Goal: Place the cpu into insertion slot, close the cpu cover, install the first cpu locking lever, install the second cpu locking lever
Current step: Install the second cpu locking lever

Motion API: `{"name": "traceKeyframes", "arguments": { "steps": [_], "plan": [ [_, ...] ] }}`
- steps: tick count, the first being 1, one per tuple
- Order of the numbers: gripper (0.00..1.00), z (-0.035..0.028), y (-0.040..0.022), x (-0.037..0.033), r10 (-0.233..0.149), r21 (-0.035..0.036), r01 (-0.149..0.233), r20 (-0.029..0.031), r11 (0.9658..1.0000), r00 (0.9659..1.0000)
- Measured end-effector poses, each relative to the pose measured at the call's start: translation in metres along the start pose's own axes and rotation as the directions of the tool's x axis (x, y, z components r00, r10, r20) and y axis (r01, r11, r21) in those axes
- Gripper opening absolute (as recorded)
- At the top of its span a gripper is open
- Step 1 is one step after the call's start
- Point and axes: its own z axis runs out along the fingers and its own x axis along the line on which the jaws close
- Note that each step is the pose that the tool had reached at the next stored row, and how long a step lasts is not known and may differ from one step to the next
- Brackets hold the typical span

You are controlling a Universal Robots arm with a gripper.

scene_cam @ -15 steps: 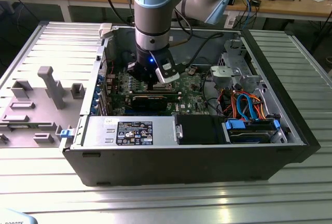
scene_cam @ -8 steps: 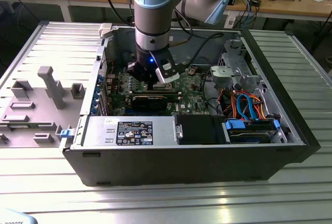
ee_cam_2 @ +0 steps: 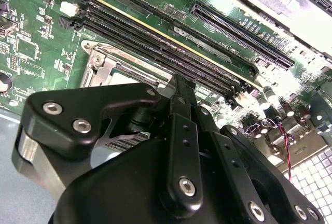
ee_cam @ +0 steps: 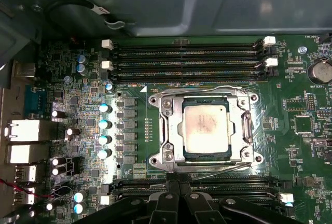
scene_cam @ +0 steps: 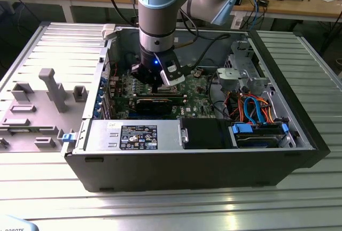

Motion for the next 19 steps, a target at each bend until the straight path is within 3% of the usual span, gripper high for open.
{"name": "traceKeyframes", "arguments": {
  "steps": [3,12,19],
  "plan": [
    [0.11,0.0002,-0.003,0.0028,0.0,-0.0032,0.0,-0.0032,1.0,1.0],
    [0.11,0.0,-0.0052,0.0077,0.0,-0.0069,0.0,-0.0034,1.0,1.0],
    [0.11,0.004,-0.0058,0.0121,0.0,-0.02,0.0,-0.0037,0.9998,1.0]
  ]
}}
